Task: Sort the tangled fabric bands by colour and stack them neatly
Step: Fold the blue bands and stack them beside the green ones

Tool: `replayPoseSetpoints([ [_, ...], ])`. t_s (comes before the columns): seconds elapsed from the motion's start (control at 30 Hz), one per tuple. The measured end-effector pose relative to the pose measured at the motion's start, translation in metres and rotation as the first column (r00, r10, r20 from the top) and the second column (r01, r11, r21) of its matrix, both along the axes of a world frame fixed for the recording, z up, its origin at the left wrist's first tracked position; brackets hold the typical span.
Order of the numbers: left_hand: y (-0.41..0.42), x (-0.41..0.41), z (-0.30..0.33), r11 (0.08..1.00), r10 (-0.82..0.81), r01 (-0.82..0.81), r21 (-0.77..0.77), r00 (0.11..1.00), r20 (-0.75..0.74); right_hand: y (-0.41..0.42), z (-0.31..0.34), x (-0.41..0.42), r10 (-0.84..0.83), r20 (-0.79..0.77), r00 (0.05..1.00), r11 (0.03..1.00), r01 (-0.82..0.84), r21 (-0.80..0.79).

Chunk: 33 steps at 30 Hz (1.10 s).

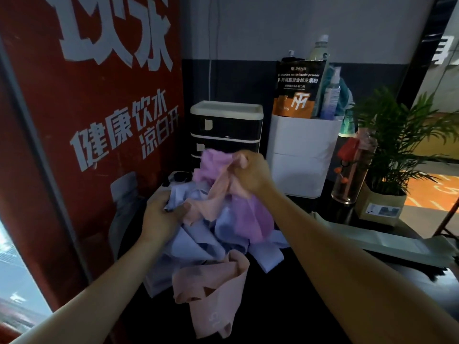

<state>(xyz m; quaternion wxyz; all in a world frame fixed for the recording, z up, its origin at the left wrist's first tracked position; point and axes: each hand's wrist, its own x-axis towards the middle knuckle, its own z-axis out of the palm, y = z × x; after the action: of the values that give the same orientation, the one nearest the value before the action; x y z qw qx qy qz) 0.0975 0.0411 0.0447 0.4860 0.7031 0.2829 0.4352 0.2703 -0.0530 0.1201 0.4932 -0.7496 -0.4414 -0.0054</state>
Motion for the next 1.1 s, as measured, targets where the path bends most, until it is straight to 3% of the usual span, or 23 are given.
replayPoseSetpoints([
  [0.13,0.0,0.006,-0.001,0.993,0.106,-0.102,0.057,0.993,-0.057,-0.017,-0.04,0.018,0.005,-0.094,0.996,0.917,-0.043,-0.397],
  [0.27,-0.004,0.02,0.015,0.989,0.133,-0.138,0.058,0.988,0.074,-0.028,-0.055,0.013,0.087,-0.213,0.973,0.874,-0.178,-0.452],
  [0.37,-0.015,0.034,0.019,0.995,0.011,-0.018,0.099,0.997,0.071,-0.031,-0.061,0.013,0.093,-0.159,0.983,0.872,-0.157,-0.464],
  [0.43,-0.025,0.043,0.007,0.983,-0.106,0.126,0.133,0.983,-0.148,-0.04,-0.067,0.014,0.071,-0.125,0.99,0.832,-0.128,-0.54],
  [0.5,-0.033,0.045,-0.013,0.95,-0.092,0.218,0.222,0.878,-0.47,-0.052,-0.074,0.02,0.082,-0.114,0.99,0.788,-0.135,-0.601],
  [0.57,-0.037,0.042,-0.029,0.936,-0.043,0.236,0.262,0.814,-0.579,-0.064,-0.075,0.027,0.151,-0.082,0.985,0.742,-0.168,-0.649],
  [0.73,-0.024,0.025,-0.029,0.976,-0.146,0.205,0.072,0.865,-0.479,-0.08,-0.061,0.03,0.096,-0.172,0.98,0.872,-0.167,-0.461],
  [0.83,-0.022,0.018,-0.024,0.967,-0.107,0.209,0.143,0.85,-0.515,-0.08,-0.047,0.017,0.178,-0.239,0.955,0.899,-0.257,-0.354],
  [0.97,-0.024,0.007,-0.021,0.955,-0.018,0.181,0.235,0.826,-0.563,-0.076,-0.035,-0.005,0.275,-0.285,0.918,0.856,-0.369,-0.363],
  [1.03,-0.025,0.001,-0.021,0.954,-0.037,0.199,0.224,0.821,-0.57,-0.073,-0.034,-0.015,0.254,-0.237,0.938,0.871,-0.328,-0.365],
  [1.1,-0.027,-0.005,-0.019,0.953,-0.067,0.224,0.205,0.813,-0.578,-0.07,-0.042,-0.021,0.223,-0.071,0.972,0.876,-0.232,-0.422],
])
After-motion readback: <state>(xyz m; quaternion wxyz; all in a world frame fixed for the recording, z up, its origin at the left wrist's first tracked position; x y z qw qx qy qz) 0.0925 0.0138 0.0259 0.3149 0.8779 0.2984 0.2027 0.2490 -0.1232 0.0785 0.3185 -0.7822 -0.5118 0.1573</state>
